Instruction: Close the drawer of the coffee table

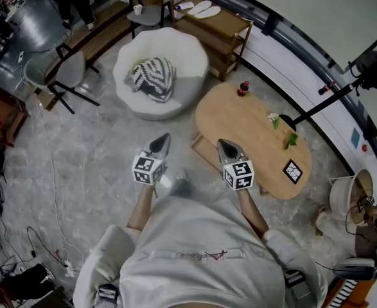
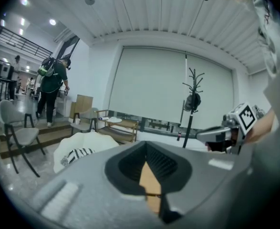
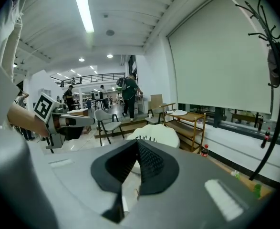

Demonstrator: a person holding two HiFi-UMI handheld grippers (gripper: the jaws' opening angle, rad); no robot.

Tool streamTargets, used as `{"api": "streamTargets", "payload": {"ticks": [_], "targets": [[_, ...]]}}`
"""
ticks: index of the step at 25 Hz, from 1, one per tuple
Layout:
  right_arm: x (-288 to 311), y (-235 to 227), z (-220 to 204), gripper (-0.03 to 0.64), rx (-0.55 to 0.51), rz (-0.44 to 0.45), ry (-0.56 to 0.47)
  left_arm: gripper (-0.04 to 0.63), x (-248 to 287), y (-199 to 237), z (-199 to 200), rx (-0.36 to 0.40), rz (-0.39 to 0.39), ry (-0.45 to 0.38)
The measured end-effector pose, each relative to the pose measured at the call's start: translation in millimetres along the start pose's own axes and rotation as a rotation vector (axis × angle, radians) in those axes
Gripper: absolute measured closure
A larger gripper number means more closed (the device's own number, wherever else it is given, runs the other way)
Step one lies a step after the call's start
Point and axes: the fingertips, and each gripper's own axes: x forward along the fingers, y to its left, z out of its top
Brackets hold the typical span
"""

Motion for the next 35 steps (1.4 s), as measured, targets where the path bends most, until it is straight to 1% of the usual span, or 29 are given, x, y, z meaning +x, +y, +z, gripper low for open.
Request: {"api": "streamTargets", "payload": {"ticks": [7,12,15,18,23,27,31,35], "targets": [[74,-7,30,0.612,-0.027,0.01,0.013,0.595,34,64,11,-0.023,0.0,-0.005],[120,-15,52,0.612,-0.032,-0.007,0.018,0.595,58,108,20,-0.043,-0.015,-0.001],[137,-23,59,0.612,-0.023,-0.033,0.009,0.595,73,123,18,-0.048,-0.037,0.008],[144,-35,63,0.612,-0.003,-0.069,0.0,0.595,92,129,19,-0.039,-0.072,0.02],[129,-61,53,0.612,0.038,-0.155,0.004,0.595,123,114,22,-0.02,-0.152,0.046],[104,-84,44,0.612,0.069,-0.234,-0.002,0.595,149,89,23,0.004,-0.233,0.068],[66,-110,33,0.612,0.113,-0.341,-0.018,0.595,179,47,26,0.042,-0.343,0.091],[17,-131,16,0.612,0.165,-0.431,-0.033,0.595,202,-12,25,0.077,-0.451,0.119]]}}
